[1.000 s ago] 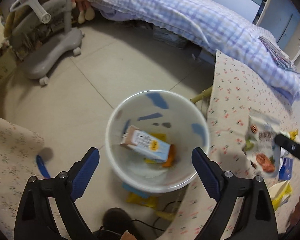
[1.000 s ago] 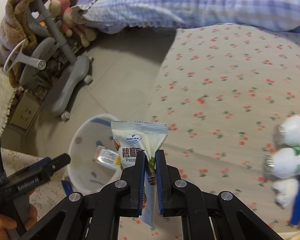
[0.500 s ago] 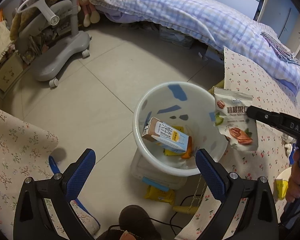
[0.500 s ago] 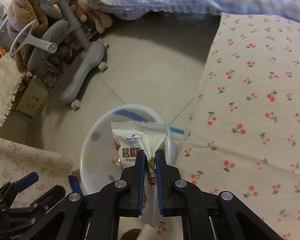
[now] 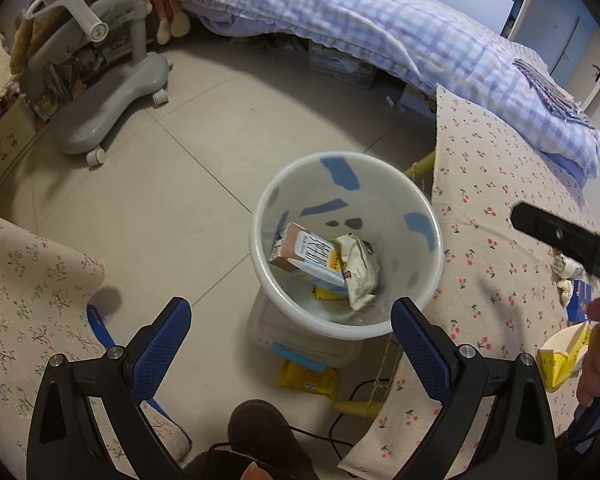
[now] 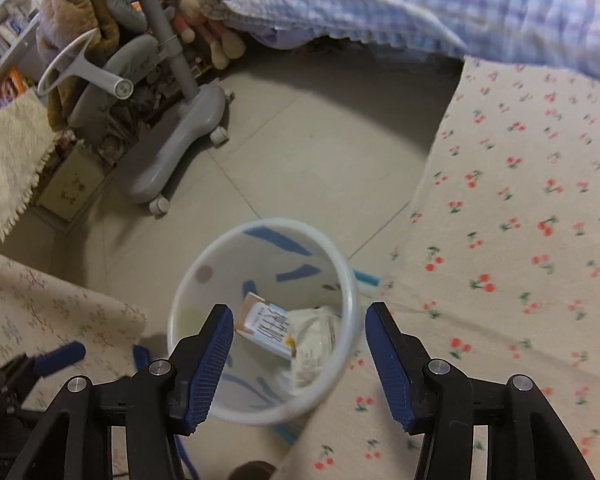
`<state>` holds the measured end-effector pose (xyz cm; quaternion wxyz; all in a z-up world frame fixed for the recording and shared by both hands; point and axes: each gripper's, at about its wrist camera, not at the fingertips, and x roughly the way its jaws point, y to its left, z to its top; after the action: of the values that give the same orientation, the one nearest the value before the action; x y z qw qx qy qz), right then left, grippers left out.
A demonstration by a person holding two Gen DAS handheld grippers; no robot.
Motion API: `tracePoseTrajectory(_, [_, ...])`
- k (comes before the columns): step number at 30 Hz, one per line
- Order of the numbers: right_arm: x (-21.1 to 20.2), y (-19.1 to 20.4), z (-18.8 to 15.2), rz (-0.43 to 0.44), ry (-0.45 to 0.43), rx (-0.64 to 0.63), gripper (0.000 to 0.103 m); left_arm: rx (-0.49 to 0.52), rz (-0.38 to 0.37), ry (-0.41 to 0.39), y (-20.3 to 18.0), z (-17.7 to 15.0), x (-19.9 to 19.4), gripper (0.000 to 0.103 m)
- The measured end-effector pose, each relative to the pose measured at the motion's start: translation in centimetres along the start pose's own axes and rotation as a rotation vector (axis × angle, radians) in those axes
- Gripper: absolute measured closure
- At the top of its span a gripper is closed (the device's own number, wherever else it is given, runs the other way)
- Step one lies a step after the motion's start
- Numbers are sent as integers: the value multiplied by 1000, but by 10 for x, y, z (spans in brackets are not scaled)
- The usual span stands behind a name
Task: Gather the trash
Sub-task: 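Open the left tool over the wastebasket while the right tool releases the pecan bag into it, then grasp the blue almond carton with the right tool while the left tool moves toward the yellow bag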
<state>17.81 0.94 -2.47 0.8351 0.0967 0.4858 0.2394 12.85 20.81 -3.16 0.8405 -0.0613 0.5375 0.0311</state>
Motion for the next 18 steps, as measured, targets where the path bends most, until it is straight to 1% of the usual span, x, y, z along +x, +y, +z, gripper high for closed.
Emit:
tracePoseTrajectory(2, [-6,-2,-3,-33,5,-13,37,-1,-10,9,-3,0,0,2])
tracePoseTrajectory(6, [-23,-11,-12,-97,21,-23,37,5,-32,27,-16,0,0,2])
tracePoseTrajectory(8, [-33,-19,-15,-109,24,-17,36,10,-44,38,-25,0,-1,2])
tracePoseTrajectory(10, [-47,-29,-21,-127,17,-12,33,11,-56,60,-34,0,-1,2])
tracePoseTrajectory(13, [-65,-42,-29,-158,8,-6,30,29,-84,85,-50,-2,0,2])
tracePoseTrajectory(18, [-100,-77,-43,-219,-6,34,28,68,-116,103,-81,-4,-2,2])
